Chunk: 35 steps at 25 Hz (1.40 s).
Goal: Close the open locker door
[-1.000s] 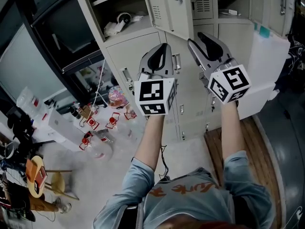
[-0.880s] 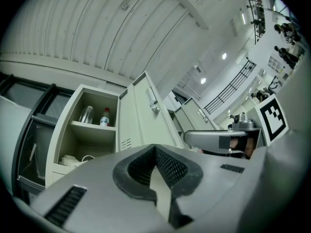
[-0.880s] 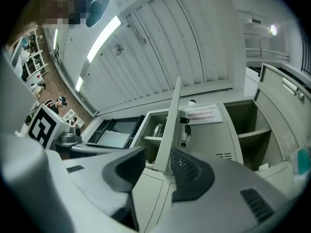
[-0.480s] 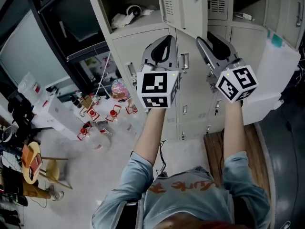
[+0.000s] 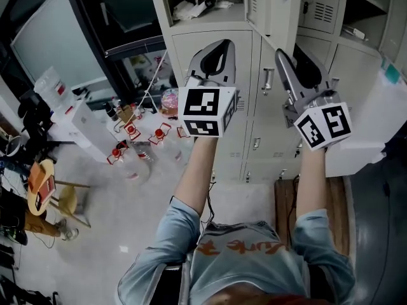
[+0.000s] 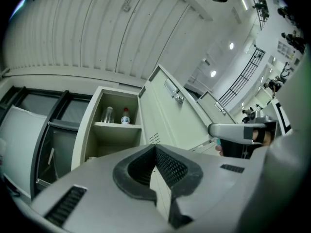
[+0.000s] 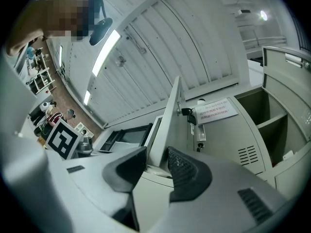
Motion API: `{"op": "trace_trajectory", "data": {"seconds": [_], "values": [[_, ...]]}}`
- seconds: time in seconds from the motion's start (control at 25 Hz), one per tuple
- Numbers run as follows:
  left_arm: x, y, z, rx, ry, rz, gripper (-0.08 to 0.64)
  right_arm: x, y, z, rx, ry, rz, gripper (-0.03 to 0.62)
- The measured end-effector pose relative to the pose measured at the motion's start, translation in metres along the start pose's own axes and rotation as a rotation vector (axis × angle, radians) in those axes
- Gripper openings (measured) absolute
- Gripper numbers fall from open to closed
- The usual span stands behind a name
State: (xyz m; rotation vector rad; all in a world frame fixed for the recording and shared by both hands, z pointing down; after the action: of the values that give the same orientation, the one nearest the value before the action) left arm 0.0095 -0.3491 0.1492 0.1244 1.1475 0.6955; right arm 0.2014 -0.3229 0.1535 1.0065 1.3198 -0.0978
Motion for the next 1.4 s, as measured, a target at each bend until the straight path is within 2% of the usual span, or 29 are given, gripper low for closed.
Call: {"op": "trace_trajectory", "data": {"seconds": [0.48, 0.96, 1.16, 1.4], "values": [[-0.016, 0.021, -0.061, 0.106, -0.063, -0.042, 0.018, -0.027, -0.047, -0.054, 0.124, 0.004, 0.03, 0.179], [-0.041, 0.033, -0.135, 0.198, -0.109, -0.066, 0.018, -0.072, -0.145, -0.098, 0.217, 0.03, -0.001, 0.17], [-0.06, 0.025, -0.159, 0.199, -0.122, -0.084, 0.018, -0.095, -0.183, -0.098, 0.22, 0.042, -0.02, 0.161], [-0.092, 0.0, -0.189, 0.156, -0.113, -0.087, 0.018, -0.123, -0.228, -0.088, 0.19, 0.061, -0.025, 0.149]]}}
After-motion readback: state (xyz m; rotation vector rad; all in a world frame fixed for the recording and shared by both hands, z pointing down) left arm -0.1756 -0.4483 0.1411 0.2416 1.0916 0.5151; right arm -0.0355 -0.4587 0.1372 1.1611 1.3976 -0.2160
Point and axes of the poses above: the fingertips, and each gripper's own axes: y backward along the fingers, z to its right, x out of its top, the point moved 8 cm from there along y, backward along the fingers, and after that the axes turned 13 degrees about -y, right-handed, at the moved point
